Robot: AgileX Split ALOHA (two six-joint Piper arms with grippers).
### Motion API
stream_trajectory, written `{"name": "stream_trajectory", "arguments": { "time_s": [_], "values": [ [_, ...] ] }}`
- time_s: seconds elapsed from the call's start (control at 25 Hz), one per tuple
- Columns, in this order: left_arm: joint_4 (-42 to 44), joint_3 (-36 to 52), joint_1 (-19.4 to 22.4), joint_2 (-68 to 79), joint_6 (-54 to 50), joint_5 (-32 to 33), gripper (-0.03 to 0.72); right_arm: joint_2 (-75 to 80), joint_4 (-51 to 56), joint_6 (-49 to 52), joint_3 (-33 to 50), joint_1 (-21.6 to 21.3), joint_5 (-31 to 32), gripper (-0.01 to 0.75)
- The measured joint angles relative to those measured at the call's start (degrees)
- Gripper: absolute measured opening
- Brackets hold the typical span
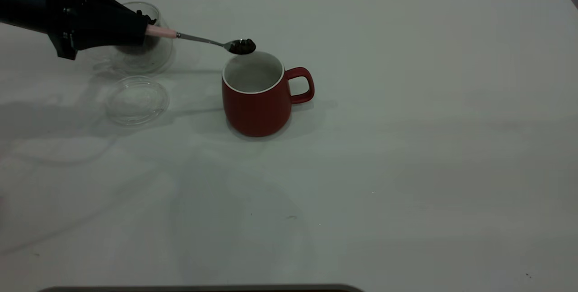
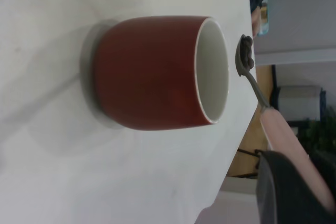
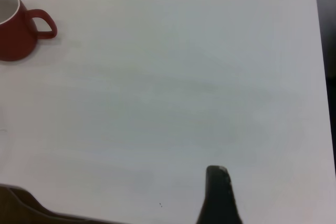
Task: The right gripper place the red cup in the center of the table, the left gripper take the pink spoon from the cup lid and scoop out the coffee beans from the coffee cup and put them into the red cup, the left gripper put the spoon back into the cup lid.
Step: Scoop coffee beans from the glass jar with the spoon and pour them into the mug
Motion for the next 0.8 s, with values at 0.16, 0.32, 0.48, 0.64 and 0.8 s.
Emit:
{"name": "stream_trajectory", "arguments": {
  "time_s": [0.16,0.32,0.48,0.64,0.8],
  "values": [
    [0.2,0.0,-0.3,0.0,1.9,0.0,0.125,0.0,0.0,0.0,0.0,0.0,0.0,0.591],
    [0.3,0.0,-1.4,0.0,3.7,0.0,0.125,0.0,0.0,0.0,0.0,0.0,0.0,0.591],
    [0.5,0.0,-2.2,0.0,7.0,0.0,0.125,0.0,0.0,0.0,0.0,0.0,0.0,0.591],
    [0.6,0.0,-2.6,0.0,10.4,-1.5,0.125,0.0,0.0,0.0,0.0,0.0,0.0,0.591],
    [0.6,0.0,-2.7,0.0,16.3,-4.3,0.125,0.0,0.0,0.0,0.0,0.0,0.0,0.591]
  ]
}}
